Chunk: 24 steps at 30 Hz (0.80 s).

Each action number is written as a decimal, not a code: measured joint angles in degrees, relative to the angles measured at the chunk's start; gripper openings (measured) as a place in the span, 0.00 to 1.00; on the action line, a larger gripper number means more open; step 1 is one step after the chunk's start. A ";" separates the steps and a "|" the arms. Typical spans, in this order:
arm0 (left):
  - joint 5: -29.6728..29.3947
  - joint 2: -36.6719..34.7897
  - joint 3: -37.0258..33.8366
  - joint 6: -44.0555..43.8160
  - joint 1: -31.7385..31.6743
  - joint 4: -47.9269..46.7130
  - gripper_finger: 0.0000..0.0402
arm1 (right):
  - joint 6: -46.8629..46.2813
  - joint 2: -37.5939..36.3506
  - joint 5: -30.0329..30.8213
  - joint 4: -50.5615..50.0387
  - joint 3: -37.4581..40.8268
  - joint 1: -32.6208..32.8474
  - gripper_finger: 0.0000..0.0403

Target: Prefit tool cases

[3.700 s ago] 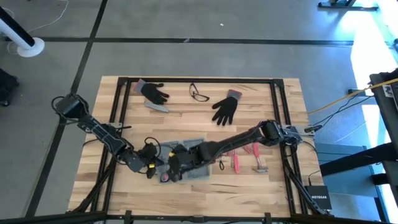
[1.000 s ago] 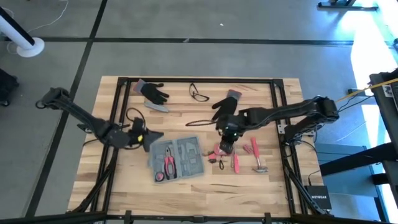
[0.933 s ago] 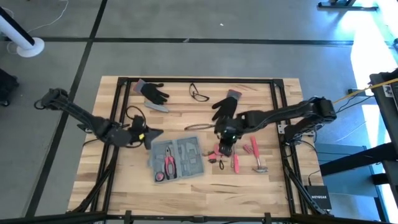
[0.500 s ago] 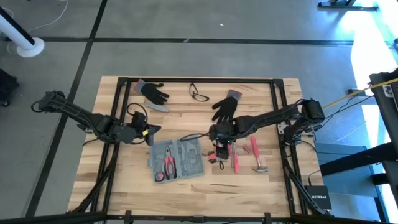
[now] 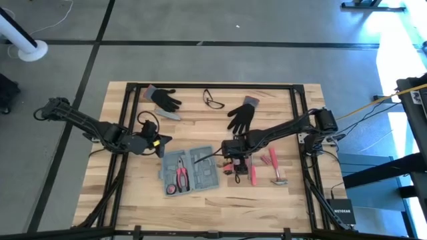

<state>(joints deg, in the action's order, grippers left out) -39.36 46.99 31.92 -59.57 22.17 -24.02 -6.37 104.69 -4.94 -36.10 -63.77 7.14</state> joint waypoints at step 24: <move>-1.74 -0.54 0.00 1.48 -0.73 1.54 0.00 | -11.94 -0.01 6.03 -5.92 -8.80 0.31 0.63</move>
<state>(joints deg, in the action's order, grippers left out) -41.10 46.45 31.92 -58.09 21.44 -22.49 -18.31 104.69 1.09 -42.01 -72.57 7.44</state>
